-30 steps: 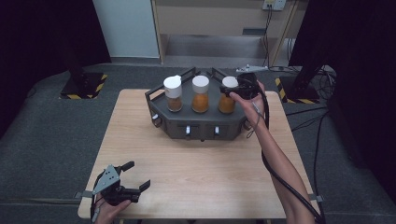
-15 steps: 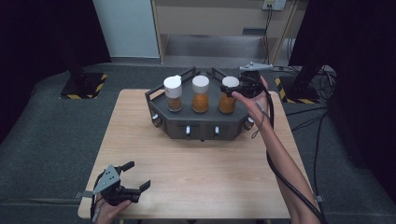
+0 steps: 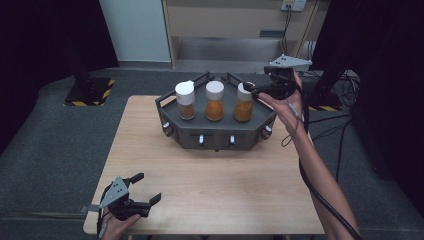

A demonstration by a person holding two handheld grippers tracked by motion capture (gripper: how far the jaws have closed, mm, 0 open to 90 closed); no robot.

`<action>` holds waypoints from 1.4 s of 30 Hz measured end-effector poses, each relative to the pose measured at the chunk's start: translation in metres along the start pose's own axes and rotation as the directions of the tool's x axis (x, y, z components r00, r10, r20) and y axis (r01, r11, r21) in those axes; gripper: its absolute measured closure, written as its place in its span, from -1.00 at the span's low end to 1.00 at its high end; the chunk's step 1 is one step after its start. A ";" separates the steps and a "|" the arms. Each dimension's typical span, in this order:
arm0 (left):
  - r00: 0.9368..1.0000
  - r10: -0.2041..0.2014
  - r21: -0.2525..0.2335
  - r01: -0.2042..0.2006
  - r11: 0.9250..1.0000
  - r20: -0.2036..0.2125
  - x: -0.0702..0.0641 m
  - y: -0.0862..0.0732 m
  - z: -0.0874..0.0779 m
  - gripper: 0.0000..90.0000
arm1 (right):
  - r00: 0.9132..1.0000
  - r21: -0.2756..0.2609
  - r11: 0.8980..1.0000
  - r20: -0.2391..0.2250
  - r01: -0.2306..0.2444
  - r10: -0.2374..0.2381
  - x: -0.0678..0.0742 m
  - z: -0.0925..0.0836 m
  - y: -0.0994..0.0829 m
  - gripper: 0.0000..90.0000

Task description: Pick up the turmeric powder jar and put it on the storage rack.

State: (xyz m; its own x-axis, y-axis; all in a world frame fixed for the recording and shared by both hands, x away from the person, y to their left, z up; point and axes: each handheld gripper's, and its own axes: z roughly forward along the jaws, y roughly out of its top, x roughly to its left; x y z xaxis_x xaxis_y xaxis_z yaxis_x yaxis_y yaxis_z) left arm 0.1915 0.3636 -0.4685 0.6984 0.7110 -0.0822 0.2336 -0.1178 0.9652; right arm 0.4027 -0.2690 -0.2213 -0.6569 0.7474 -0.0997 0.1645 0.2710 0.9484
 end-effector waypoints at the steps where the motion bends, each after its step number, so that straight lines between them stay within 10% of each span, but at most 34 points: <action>1: 1.000 0.000 0.000 0.000 1.000 0.001 0.000 0.000 0.000 -0.98 | 1.000 -0.005 1.000 -0.002 0.009 -0.009 0.002 -0.004 0.002 -0.86; 16: 1.000 -0.015 -0.003 0.015 1.000 -0.005 0.001 -0.001 0.000 -0.98 | 0.991 -0.090 0.990 -0.074 0.106 -0.113 0.030 -0.052 0.005 -0.87; 42: 1.000 -0.008 0.003 0.008 1.000 0.000 0.001 -0.001 0.002 -0.98 | 0.983 -0.101 0.986 -0.116 0.130 -0.141 0.059 -0.108 -0.071 -0.94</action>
State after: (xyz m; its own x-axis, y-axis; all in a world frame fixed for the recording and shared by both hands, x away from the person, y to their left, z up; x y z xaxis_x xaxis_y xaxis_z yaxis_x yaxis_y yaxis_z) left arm 0.1933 0.3635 -0.4699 0.6962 0.7121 -0.0900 0.2415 -0.1143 0.9637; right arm 0.2725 -0.3099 -0.2622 -0.7542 0.6263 -0.1972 0.0028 0.3034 0.9529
